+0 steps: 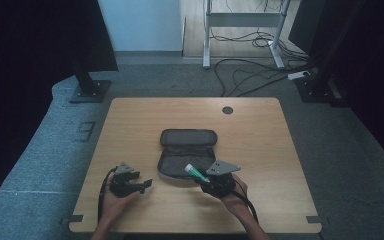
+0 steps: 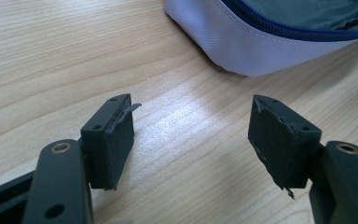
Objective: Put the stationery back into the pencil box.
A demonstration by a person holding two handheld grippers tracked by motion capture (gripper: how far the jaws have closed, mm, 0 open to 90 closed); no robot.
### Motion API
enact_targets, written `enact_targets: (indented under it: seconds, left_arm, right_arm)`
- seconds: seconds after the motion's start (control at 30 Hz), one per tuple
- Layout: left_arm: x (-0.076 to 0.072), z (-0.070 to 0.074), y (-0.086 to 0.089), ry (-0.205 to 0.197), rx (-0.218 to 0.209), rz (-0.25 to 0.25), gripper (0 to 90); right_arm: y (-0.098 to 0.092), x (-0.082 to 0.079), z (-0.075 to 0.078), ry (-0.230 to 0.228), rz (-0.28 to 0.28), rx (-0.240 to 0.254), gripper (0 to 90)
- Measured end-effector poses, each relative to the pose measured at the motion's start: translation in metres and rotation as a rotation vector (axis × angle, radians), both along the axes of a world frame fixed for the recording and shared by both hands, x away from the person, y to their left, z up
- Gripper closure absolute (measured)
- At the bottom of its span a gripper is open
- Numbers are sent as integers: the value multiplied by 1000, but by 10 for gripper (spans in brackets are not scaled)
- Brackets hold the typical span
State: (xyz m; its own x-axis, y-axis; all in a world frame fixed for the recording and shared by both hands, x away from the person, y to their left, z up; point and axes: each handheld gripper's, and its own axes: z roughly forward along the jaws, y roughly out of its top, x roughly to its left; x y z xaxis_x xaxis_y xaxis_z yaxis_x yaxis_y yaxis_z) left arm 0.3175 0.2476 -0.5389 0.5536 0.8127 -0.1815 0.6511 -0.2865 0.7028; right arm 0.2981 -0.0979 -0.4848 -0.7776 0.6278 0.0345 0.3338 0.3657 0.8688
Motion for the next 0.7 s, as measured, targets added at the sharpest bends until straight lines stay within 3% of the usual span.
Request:
enact_targets:
  seconds: [0.4,0.7]
  left_arm:
    - [1,0,1,9,-4,-1,317]
    - [1,-2,-1,16,3,-7,317]
  right_arm:
    - [7,26,2,10,-22,13,649]
    - [13,45,-5,22,-51,-13,649]
